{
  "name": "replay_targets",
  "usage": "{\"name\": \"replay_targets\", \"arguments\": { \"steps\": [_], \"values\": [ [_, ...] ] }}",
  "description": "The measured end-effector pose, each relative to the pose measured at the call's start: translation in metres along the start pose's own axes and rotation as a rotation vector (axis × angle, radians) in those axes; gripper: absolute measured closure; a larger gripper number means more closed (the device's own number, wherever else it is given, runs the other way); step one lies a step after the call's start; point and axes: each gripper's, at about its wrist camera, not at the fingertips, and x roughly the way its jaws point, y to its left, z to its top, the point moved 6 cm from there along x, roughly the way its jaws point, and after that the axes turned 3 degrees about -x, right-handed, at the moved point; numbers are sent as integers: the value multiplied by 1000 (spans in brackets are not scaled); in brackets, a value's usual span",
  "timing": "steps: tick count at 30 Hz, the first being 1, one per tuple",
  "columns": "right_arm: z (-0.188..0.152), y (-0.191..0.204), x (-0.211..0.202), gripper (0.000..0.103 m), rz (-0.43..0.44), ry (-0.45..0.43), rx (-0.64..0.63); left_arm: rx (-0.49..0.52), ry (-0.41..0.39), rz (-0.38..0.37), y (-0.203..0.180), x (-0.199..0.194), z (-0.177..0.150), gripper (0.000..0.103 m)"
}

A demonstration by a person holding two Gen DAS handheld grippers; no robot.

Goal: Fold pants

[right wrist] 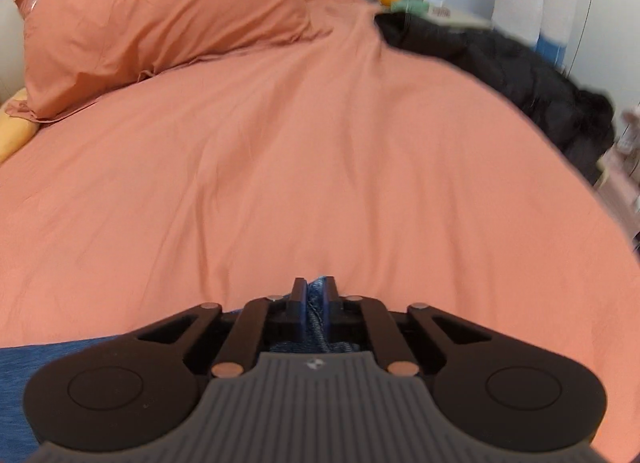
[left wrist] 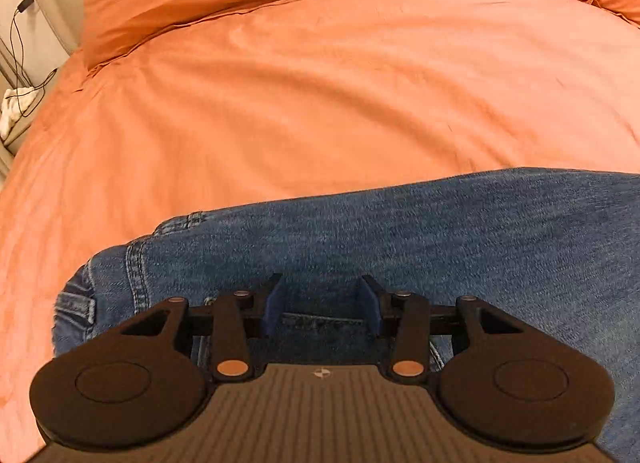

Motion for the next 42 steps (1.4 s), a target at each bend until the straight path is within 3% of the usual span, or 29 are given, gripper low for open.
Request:
{"name": "replay_targets", "arguments": {
  "steps": [5, 9, 10, 11, 12, 14, 20, 24, 29, 31, 34, 37, 38, 39, 42],
  "values": [
    [-4, -7, 23, 103, -72, 28, 43, -42, 8, 15, 4, 14, 5, 56],
    [-8, -7, 35, 100, -103, 57, 47, -16, 23, 56, -2, 18, 10, 56],
    [-7, -9, 33, 90, -104, 66, 54, -7, 21, 67, -3, 15, 12, 56],
    [-4, -10, 30, 73, -116, 64, 49, 3, 14, 78, -4, 12, 13, 56],
    [-3, -12, 22, 65, -129, 49, 38, 7, -2, 91, -3, 7, 13, 56],
    [-4, -17, 5, 64, -115, 38, 14, 19, -52, 115, -7, -8, 12, 55],
    [-38, -45, -45, 57, 8, 86, 82, 75, -100, -65, -56, -54, 10, 56],
    [-79, -69, -72, 55, 84, 114, 215, 166, -109, -186, -116, -84, 3, 56],
    [-123, -85, -76, 54, 159, 137, 406, 299, -104, -294, -199, -100, -12, 56],
    [-132, -87, -72, 57, 171, 128, 458, 340, -94, -316, -231, -102, -22, 56],
    [-133, -82, -68, 71, 216, 99, 502, 386, -80, -336, -263, -99, -31, 56],
    [-126, -79, -60, 73, 219, 83, 531, 412, -66, -347, -277, -96, -32, 56],
    [-125, -80, -55, 95, 194, 92, 527, 416, -61, -349, -283, -96, -32, 56],
    [-126, -81, -52, 103, 167, 107, 519, 420, -57, -352, -290, -99, -32, 56],
    [-131, -83, -52, 103, 153, 118, 472, 453, -62, -376, -304, -99, -28, 59]
  ]
}}
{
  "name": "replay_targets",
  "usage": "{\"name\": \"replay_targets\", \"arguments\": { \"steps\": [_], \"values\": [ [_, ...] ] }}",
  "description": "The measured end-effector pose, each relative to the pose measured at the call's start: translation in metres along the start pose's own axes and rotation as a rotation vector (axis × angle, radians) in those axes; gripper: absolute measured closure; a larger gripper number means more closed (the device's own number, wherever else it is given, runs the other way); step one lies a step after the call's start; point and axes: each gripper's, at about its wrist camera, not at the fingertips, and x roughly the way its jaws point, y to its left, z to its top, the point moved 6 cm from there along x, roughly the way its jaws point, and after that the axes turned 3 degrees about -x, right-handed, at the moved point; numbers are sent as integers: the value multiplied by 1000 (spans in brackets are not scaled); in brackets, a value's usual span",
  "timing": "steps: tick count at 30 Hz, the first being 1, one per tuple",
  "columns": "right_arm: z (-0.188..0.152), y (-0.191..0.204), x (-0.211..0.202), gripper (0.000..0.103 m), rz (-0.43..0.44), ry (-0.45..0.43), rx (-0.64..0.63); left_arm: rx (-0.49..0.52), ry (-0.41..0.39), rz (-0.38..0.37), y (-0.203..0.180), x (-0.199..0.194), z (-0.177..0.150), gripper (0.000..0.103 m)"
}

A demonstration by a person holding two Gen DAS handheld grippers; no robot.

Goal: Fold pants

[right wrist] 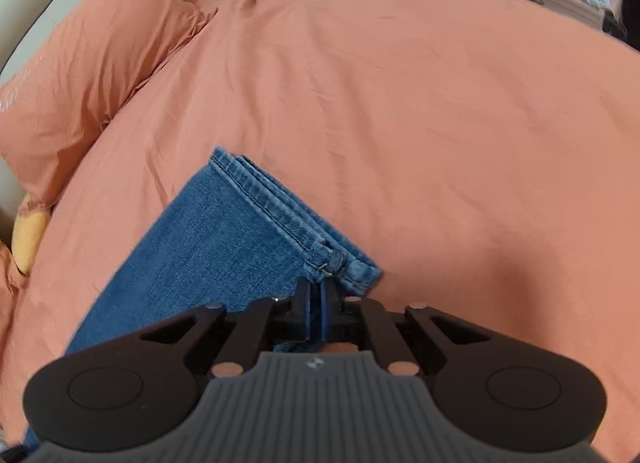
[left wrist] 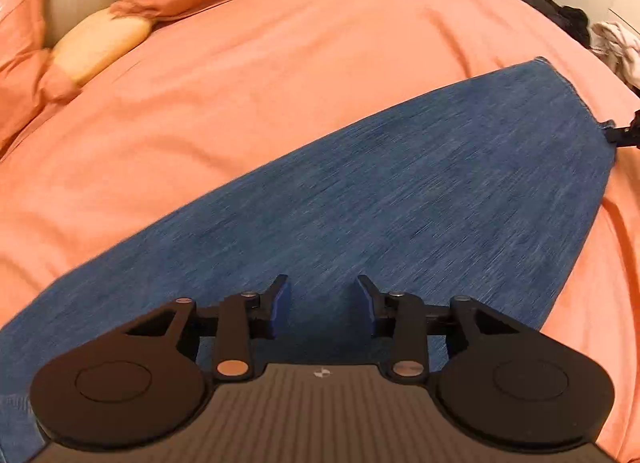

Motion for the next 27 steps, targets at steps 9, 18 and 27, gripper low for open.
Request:
{"name": "replay_targets", "arguments": {
  "steps": [9, 18, 27],
  "values": [
    [-10, -18, -14, 68, 112, -21, -10, 156, 7, -47, -36, 37, 40, 59],
    [-20, -24, 0, 67, 161, 12, 52, 48, 23, -1, -24, 84, 82, 70],
    [-14, -44, 28, 78, 236, 2, 241, 15, 36, 10, -21, 107, 105, 70]
  ]
}}
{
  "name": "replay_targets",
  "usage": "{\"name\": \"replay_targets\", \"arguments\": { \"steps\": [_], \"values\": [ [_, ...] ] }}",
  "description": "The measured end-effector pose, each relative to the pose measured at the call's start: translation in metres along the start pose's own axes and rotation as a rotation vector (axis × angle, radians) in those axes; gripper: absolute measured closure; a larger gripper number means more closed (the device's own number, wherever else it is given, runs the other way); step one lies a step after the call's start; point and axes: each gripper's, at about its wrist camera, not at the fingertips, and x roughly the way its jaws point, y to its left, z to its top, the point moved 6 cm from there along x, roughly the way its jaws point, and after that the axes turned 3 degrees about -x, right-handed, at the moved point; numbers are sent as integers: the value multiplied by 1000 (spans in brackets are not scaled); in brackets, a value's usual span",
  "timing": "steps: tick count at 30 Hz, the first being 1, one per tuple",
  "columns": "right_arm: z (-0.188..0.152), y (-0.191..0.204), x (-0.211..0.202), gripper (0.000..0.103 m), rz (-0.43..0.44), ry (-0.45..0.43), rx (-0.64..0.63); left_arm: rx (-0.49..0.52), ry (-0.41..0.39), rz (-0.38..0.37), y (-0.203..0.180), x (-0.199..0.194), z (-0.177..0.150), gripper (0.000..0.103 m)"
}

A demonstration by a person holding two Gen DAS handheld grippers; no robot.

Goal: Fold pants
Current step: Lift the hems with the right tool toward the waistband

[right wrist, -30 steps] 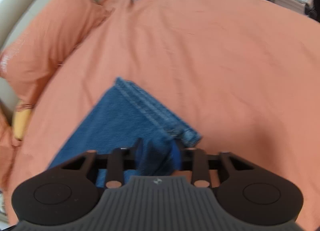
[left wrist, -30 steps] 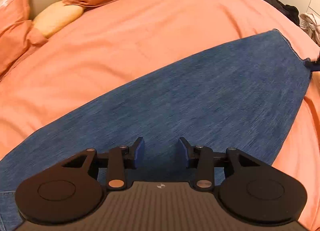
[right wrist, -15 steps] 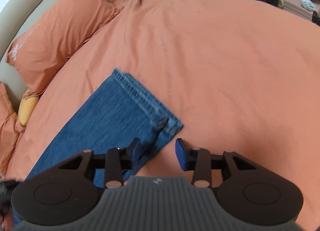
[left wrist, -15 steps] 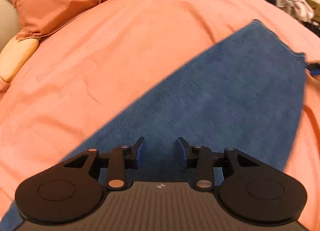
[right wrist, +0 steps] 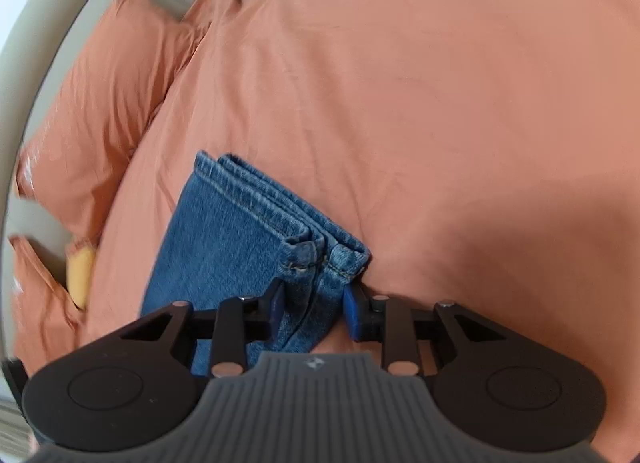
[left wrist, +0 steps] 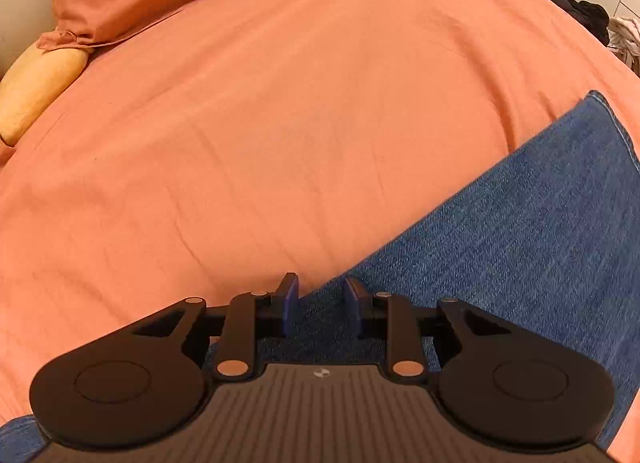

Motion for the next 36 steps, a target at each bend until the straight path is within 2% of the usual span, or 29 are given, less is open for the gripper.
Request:
{"name": "replay_targets", "arguments": {
  "steps": [3, 4, 6, 7, 8, 10, 12, 13, 14, 15, 17, 22, 25, 29, 32, 36],
  "values": [
    [0, -3, -3, 77, 21, -8, 41, -6, -4, 13, 0, -4, 1, 69],
    [0, -3, -5, 73, 32, -10, 61, 9, -8, 23, -2, -6, 1, 69],
    [2, -3, -10, 55, 65, -13, 120, 45, -5, 47, -6, -8, -1, 69],
    [3, -3, -13, 41, 81, -11, 139, 54, -4, 58, -8, -8, -1, 69],
    [4, 1, -13, 39, 81, -7, 142, 54, -5, 67, -9, -8, -1, 69],
    [4, 10, -10, 42, 7, 8, 109, 41, -10, 84, -11, -11, -2, 69],
    [2, 20, -4, 56, -82, 7, 23, 31, -14, 83, -16, -16, -4, 69],
    [1, 24, -2, 71, -143, 7, -29, 35, -13, 72, -18, -21, -7, 69],
    [0, 26, 0, 74, -173, 5, -62, 50, -16, 55, -20, -28, -11, 69],
    [0, 25, -1, 76, -166, 3, -66, 72, -21, 35, -20, -37, -16, 69],
    [0, 18, -4, 91, -146, 10, -64, 126, -21, -12, -26, -54, -29, 75],
    [2, 8, -6, 94, -117, 21, -65, 222, 2, -97, -60, -77, -76, 79],
    [2, 13, -6, 94, -135, 16, -111, 252, 24, -109, -74, -66, -93, 84],
    [2, 14, -4, 95, -136, 19, -122, 212, 37, -102, -74, -46, -96, 86],
    [2, 16, -2, 95, -139, 23, -149, 181, 38, -105, -75, -51, -93, 86],
    [2, 16, -5, 94, -129, 34, -171, 186, 25, -196, -84, -81, -102, 86]
  ]
}}
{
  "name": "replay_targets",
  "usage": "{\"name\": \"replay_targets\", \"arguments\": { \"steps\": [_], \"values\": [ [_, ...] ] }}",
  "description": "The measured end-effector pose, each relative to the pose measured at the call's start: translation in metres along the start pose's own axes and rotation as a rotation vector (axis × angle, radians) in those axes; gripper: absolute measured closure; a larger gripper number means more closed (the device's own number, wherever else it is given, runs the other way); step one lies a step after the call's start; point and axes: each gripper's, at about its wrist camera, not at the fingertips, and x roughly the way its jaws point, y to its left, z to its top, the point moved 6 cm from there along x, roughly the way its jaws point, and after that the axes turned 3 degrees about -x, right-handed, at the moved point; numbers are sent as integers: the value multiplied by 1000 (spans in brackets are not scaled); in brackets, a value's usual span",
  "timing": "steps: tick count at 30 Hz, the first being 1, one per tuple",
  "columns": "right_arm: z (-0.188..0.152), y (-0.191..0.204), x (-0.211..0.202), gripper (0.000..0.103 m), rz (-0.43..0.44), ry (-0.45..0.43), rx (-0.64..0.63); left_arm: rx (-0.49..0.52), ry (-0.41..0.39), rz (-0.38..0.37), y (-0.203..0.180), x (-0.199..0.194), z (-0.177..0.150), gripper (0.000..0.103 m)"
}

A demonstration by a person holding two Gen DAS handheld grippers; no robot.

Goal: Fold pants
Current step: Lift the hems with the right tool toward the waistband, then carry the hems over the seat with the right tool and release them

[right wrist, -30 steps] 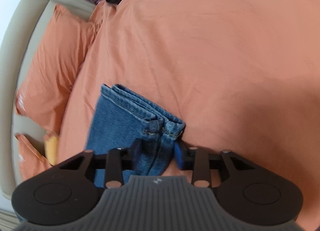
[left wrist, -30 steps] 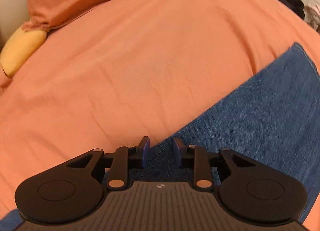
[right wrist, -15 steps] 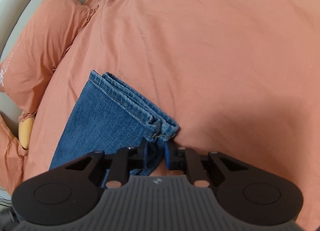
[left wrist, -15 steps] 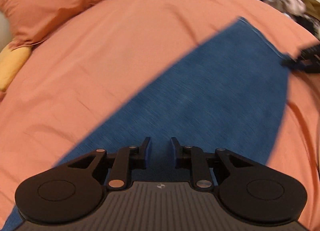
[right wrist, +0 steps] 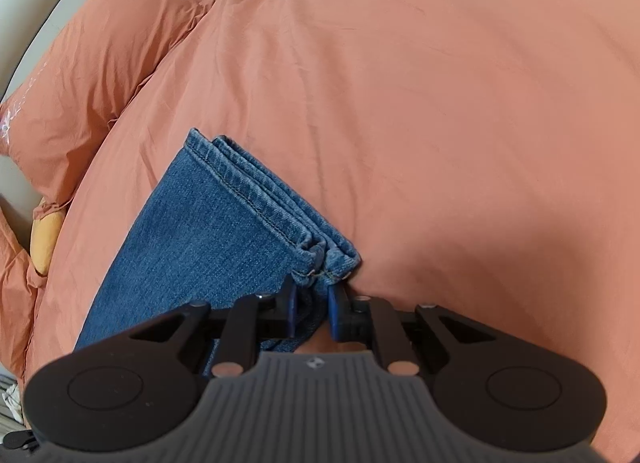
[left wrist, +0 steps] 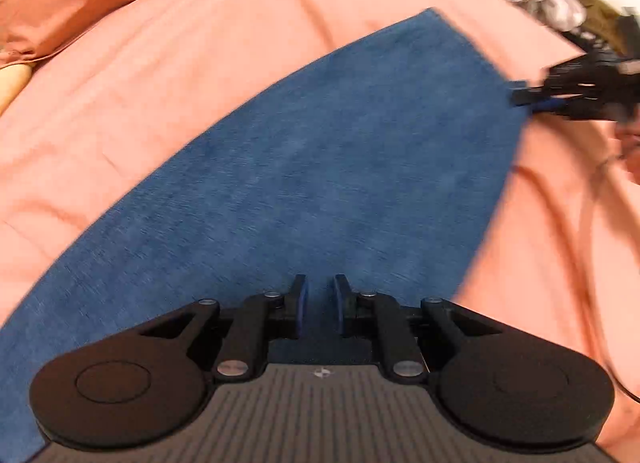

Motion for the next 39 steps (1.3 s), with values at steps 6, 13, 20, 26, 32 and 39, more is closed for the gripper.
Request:
{"name": "replay_targets", "arguments": {
  "steps": [6, 13, 20, 26, 32, 39],
  "values": [
    [5, 13, -8, 96, 13, 10, -145, 66, 75, 10, -15, 13, -21, 87],
    [17, 57, -55, 99, 61, -37, -341, 13, 95, -22, -6, 25, -26, 87],
    [11, 155, -136, 99, 94, -121, -588, 7, 77, -13, -5, 22, -30, 87],
    [-25, 264, -189, 99, 119, -191, -771, -52, -6, -40, 2, -10, -48, 82],
    [-94, 381, -218, 99, 188, -179, -943, -87, -108, -1, 66, -81, -85, 79],
    [-210, 486, -204, 99, 193, -106, -1134, -262, -186, 84, 169, -152, -146, 77]
  ]
}}
